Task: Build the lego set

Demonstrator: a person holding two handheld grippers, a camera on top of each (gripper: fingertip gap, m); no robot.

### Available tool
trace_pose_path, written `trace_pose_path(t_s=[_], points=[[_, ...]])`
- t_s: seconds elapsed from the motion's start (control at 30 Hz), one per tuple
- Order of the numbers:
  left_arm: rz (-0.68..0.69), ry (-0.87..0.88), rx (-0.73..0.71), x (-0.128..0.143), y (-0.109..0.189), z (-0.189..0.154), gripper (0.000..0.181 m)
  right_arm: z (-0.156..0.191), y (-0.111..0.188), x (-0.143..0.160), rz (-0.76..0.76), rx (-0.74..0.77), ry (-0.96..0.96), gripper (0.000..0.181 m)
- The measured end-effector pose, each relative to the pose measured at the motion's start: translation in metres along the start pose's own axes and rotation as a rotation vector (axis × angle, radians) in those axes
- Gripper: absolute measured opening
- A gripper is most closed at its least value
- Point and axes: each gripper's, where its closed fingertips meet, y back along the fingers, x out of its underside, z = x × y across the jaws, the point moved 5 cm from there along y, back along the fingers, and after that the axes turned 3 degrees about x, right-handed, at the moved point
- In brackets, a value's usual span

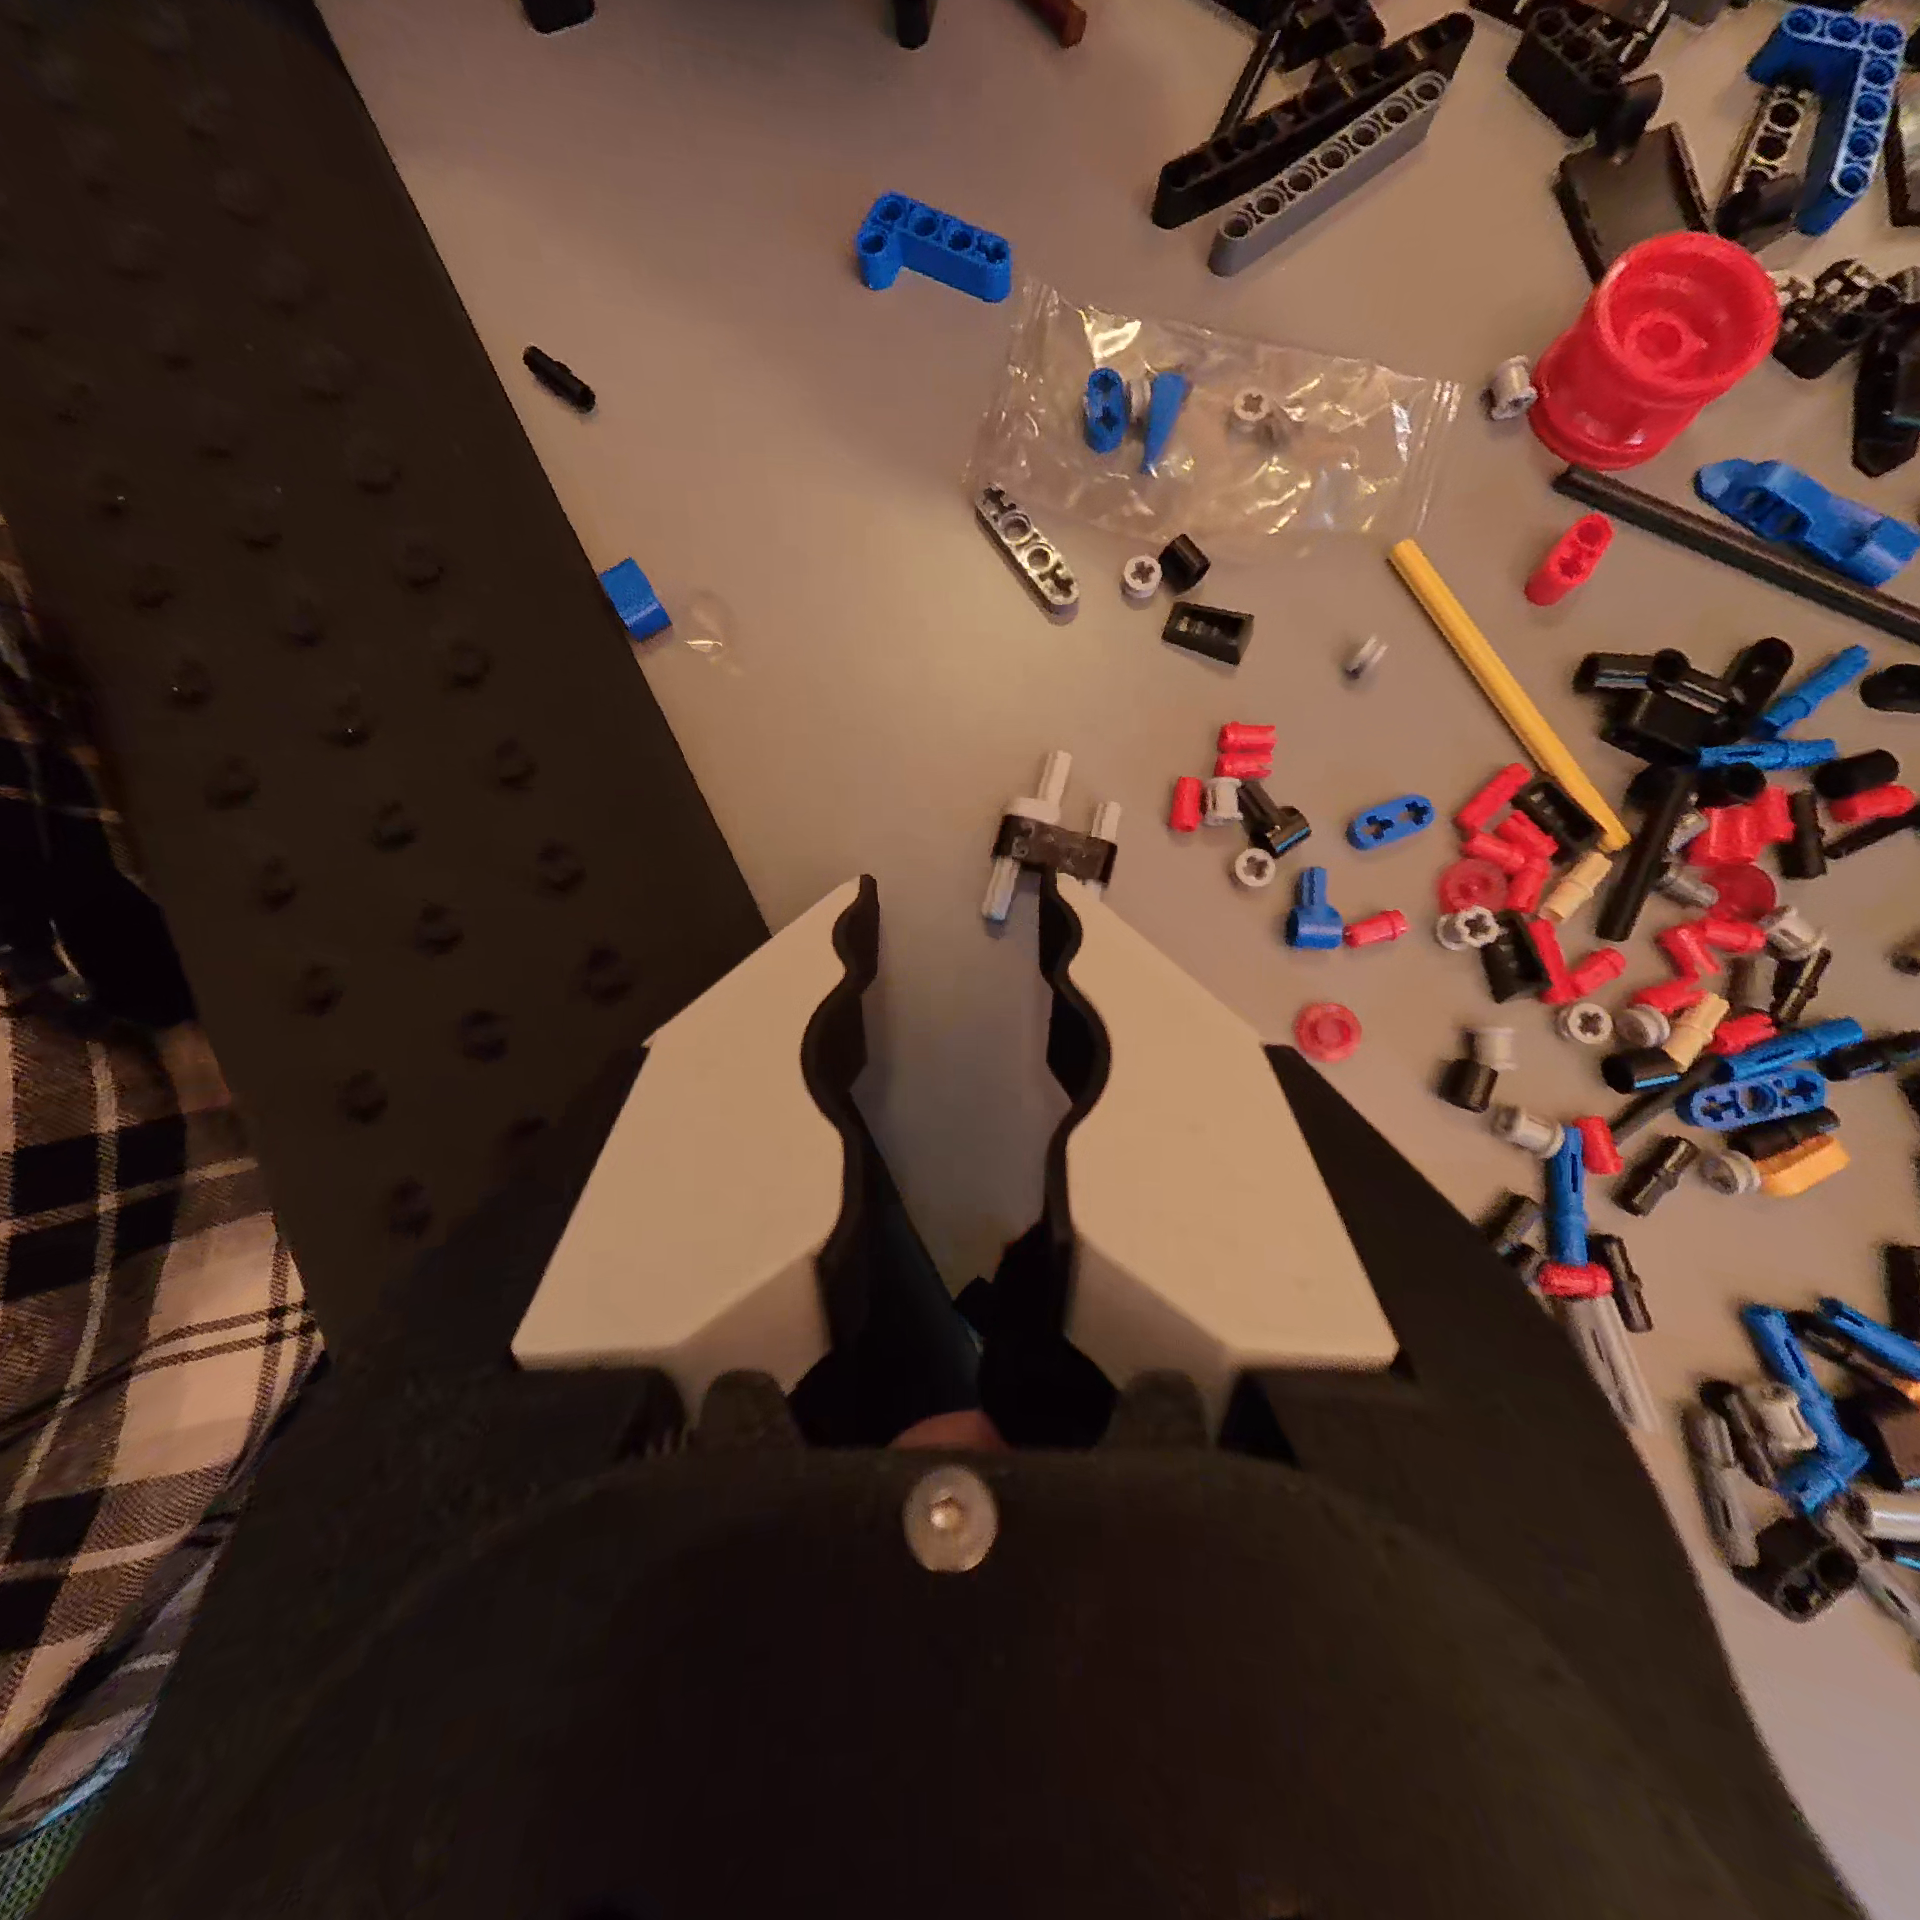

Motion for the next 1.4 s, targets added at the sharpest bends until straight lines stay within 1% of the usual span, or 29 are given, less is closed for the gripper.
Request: trace_pose_path(t_s=[0.17, 0.3, 0.5, 0.67, 0.9, 1.03, 1.1, 1.2, 1.4], points=[[0.003, -0.001, -0.002, 0.001, -0.001, 0.001, 0.02, 0.003, -0.001, -0.004, -0.012, -0.014, 0.017, 0.031], [0.008, -0.008, -0.004, 0.001, -0.001, 0.0, 0.02, 0.002, 0.003, -0.004, -0.056, 0.001, 0.01, 0.032], [0.021, -0.032, -0.012, 0.002, -0.002, -0.002, 0.02, -0.002, 0.012, -0.009, -0.167, 0.05, 0.006, 0.03], [0.019, -0.034, -0.018, 0.002, -0.002, -0.001, 0.02, -0.01, 0.02, -0.013, -0.259, 0.129, -0.009, 0.023], [0.031, -0.06, -0.026, 0.003, -0.003, -0.003, 0.02, -0.01, 0.016, -0.011, -0.239, 0.159, 0.013, 0.023], [0.034, -0.068, -0.034, 0.003, -0.003, -0.001, 0.019, -0.011, 0.022, -0.013, -0.276, 0.158, -0.002, 0.024], [0.038, -0.078, -0.043, 0.003, -0.003, -0.001, 0.019, -0.015, 0.03, -0.014, -0.311, 0.169, -0.024, 0.026], [0.037, -0.088, -0.05, 0.003, -0.002, -0.001, 0.019, -0.031, 0.048, -0.006, -0.299, 0.267, -0.034, 0.028], [0.04, -0.102, -0.037, 0.002, -0.004, -0.006, 0.019, -0.073, 0.117, 0.027, -0.246, 0.516, -0.118, 0.021]])
